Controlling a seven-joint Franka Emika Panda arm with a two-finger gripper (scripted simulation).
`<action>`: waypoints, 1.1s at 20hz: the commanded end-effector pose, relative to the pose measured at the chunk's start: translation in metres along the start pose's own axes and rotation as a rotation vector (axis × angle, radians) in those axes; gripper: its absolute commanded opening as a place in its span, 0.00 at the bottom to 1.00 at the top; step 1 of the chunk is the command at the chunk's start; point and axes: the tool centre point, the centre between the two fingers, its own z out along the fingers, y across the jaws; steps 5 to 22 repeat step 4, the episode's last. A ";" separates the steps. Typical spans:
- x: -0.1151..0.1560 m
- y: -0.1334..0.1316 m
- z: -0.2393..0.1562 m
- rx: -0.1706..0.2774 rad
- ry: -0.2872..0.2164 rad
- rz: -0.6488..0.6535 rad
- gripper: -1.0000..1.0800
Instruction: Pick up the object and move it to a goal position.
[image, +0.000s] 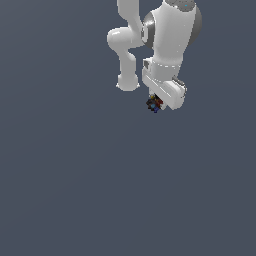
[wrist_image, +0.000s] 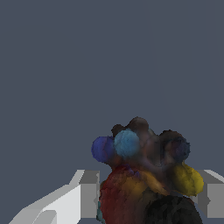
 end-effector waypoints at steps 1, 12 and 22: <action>-0.003 0.000 -0.007 0.000 0.000 0.000 0.00; -0.005 0.000 -0.009 0.000 -0.001 0.000 0.00; -0.005 0.000 -0.009 0.000 -0.001 0.000 0.00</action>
